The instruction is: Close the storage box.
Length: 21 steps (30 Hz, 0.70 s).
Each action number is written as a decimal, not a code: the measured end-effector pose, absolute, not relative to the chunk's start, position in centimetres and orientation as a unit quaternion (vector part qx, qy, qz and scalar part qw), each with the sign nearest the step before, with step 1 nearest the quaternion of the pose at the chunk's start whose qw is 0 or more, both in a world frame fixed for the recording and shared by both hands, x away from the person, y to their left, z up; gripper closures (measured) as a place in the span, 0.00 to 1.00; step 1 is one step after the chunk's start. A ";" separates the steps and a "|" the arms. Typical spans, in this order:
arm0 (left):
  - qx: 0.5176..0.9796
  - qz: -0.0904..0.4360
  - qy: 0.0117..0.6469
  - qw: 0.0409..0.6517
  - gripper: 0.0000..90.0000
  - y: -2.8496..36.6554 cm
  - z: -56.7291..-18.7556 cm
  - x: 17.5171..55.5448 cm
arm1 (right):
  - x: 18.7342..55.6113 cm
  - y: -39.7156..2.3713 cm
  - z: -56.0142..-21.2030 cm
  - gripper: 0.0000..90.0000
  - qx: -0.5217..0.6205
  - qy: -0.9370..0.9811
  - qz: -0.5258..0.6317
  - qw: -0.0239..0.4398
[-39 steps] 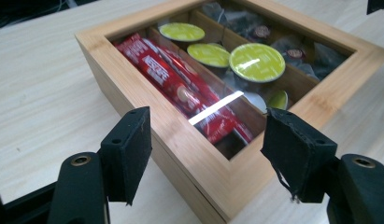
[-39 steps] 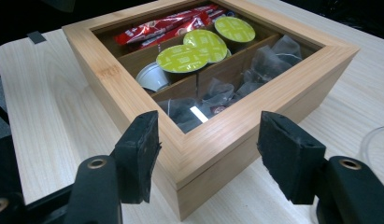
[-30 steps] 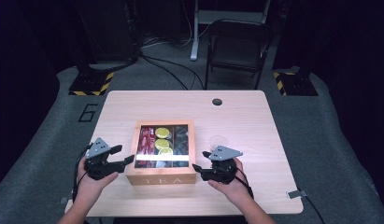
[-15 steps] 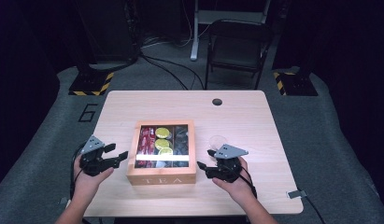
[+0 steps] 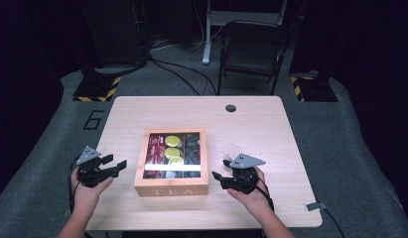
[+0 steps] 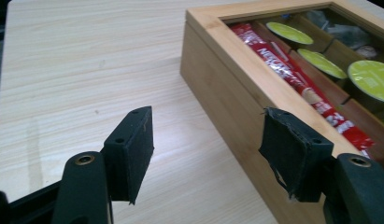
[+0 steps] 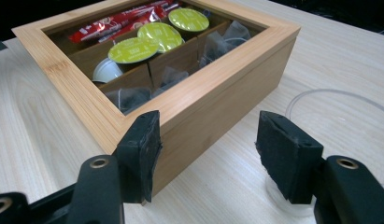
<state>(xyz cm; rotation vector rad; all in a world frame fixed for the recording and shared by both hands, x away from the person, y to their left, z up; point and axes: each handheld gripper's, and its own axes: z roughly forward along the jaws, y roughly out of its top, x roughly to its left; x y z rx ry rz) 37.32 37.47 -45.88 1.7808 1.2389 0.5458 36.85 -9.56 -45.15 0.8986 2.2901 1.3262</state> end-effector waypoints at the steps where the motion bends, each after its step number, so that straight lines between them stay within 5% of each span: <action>1: 0.716 0.219 0.500 0.434 0.39 37.6 -46.0 37.3 | 36.8 -9.5 -45.3 0.44 0.320 0.807 0.465 0.171; 21: 0.723 0.210 0.508 0.420 0.39 38.1 -48.1 38.4 | 36.6 -9.3 -46.9 0.45 0.321 0.818 0.444 0.175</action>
